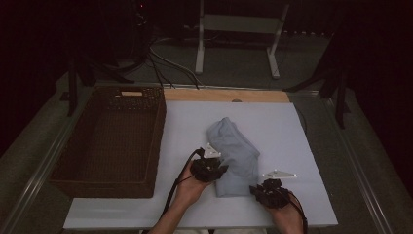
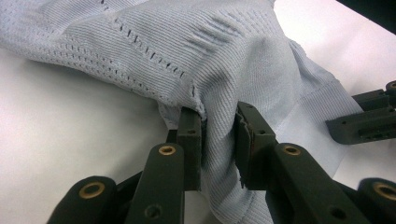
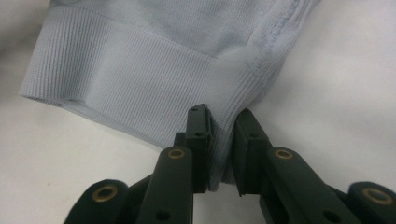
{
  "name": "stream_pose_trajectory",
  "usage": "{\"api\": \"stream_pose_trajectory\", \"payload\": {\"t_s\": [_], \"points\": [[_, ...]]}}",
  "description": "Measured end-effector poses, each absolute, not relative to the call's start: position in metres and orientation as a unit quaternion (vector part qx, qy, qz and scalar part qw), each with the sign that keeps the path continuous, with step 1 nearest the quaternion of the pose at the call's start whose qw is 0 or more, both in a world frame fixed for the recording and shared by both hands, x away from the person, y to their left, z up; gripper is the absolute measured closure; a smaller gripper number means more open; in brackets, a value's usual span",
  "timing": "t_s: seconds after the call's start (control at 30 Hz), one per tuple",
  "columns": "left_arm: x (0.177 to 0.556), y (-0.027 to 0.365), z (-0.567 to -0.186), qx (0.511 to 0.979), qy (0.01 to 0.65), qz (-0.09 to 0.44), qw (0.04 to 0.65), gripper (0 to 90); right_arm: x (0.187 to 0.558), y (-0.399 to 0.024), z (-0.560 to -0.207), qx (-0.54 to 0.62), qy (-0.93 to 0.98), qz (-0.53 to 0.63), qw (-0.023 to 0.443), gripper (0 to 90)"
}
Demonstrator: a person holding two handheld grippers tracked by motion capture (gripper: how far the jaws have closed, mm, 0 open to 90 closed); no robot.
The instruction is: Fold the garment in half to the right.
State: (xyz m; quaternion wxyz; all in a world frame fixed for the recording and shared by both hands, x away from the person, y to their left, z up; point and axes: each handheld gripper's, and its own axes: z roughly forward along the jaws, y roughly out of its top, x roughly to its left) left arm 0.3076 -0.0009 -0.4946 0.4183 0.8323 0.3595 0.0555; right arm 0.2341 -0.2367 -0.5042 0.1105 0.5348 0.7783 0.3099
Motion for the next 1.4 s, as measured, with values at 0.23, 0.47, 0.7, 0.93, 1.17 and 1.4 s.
{"api": "stream_pose_trajectory", "payload": {"t_s": [0.23,0.47,0.7,0.93,1.17,1.4], "points": [[0.309,0.003,-0.494,0.825,0.364,0.036,0.431,67.6,0.231,-0.239,-0.503,0.533,0.78,0.31,0.106,79.0],[0.312,0.004,-0.495,0.818,0.369,0.018,0.441,50.9,0.227,-0.243,-0.503,0.532,0.781,0.31,0.104,79.1],[0.315,0.006,-0.495,0.806,0.38,0.015,0.452,38.8,0.226,-0.243,-0.502,0.527,0.784,0.31,0.104,79.1],[0.315,0.004,-0.495,0.802,0.38,0.018,0.46,28.0,0.223,-0.243,-0.501,0.522,0.788,0.307,0.108,79.0],[0.316,0.001,-0.497,0.8,0.38,0.019,0.464,24.1,0.22,-0.246,-0.501,0.52,0.79,0.304,0.113,79.1],[0.318,0.0,-0.496,0.797,0.381,0.016,0.468,21.9,0.219,-0.247,-0.5,0.516,0.793,0.302,0.117,79.1]]}}
